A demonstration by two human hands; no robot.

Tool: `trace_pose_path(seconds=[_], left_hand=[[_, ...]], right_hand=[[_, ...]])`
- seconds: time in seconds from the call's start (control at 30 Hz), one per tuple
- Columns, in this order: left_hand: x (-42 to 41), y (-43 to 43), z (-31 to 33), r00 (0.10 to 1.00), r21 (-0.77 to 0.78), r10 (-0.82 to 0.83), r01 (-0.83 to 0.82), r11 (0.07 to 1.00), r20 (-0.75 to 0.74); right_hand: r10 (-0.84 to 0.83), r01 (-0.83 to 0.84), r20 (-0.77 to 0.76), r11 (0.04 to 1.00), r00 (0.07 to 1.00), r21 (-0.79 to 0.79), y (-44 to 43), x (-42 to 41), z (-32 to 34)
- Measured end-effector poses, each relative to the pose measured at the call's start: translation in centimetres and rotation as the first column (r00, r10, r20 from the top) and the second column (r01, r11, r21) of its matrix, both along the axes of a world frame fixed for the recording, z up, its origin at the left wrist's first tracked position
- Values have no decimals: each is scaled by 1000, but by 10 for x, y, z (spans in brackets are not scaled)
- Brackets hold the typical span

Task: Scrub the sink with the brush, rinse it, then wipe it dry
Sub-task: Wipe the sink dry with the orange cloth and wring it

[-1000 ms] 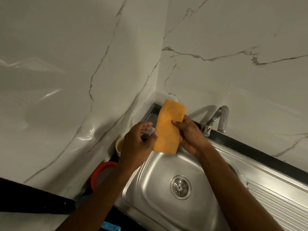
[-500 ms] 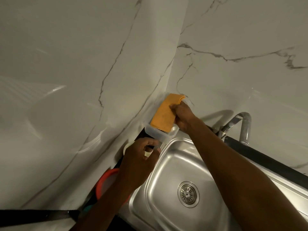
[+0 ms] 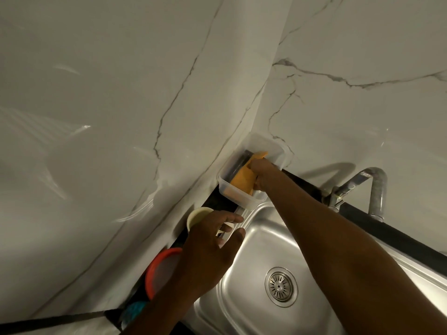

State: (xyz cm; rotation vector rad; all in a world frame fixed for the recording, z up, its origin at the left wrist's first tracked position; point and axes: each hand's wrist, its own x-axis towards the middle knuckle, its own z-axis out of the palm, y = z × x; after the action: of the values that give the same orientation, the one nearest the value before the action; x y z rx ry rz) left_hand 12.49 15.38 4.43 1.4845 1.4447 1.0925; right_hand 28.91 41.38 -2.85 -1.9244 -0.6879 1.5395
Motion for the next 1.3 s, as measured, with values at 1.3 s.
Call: trace_pose_path(seconds=[1.3], left_hand=[[-58, -238, -9, 932, -131, 363, -358, 924, 16]], right_hand=[[557, -524, 96, 689, 825, 501, -444, -30, 72]])
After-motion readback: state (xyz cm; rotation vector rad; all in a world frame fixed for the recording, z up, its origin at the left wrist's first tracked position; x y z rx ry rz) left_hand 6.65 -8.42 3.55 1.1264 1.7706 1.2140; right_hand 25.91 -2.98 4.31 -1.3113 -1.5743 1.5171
